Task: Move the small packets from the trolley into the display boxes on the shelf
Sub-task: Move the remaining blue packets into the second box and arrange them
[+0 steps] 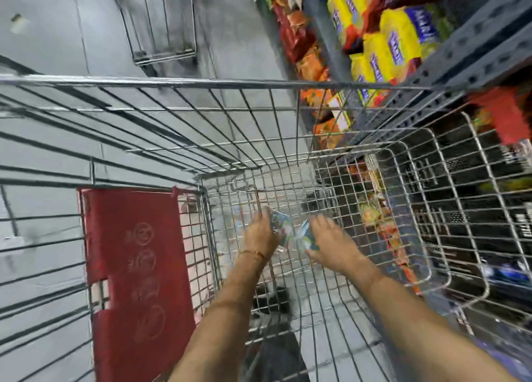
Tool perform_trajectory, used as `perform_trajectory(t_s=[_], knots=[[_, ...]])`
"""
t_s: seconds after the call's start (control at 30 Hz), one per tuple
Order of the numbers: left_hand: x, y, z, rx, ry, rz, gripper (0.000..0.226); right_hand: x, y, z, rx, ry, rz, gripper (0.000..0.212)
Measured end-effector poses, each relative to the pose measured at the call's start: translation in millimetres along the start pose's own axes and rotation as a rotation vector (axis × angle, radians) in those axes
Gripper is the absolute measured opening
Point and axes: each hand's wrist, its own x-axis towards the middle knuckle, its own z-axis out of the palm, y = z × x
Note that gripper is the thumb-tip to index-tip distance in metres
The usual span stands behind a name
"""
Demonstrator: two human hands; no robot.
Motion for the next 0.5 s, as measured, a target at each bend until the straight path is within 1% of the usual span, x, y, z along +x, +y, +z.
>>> perform_trajectory(t_s=[0.03, 0.07, 0.1, 0.17, 0.23, 0.3, 0.4, 0.5], knots=[[4, 0, -2, -0.044, 0.007, -0.028, 0.067, 2, 1, -4, 0.071, 0.043, 0.063, 0.067], [6, 0, -3, -0.053, 0.002, -0.023, 0.075, 2, 1, -8, 0.081, 0.06, 0.084, 0.071], [7, -2, -3, -0.031, -0.004, 0.018, 0.083, 2, 3, -7, 0.044, 0.063, 0.071, 0.075], [8, -8, -1, 0.13, -0.034, 0.155, 0.095, 1, 7, 1, -0.126, 0.042, -0.019, 0.08], [5, -16, 5, 0.368, -0.126, 0.278, 0.102, -2, 13, 12, -0.273, 0.025, -0.104, 0.08], [5, -22, 14, 0.488, -0.161, 0.327, 0.093, -1, 17, 19, -0.318, 0.05, -0.133, 0.084], [6, -20, 17, 0.42, -0.144, 0.302, 0.081, 4, 11, 15, -0.341, 0.11, -0.175, 0.086], [0, -11, 8, 0.366, -0.155, 0.297, 0.082, 3, 3, 5, -0.309, 0.151, -0.114, 0.081]])
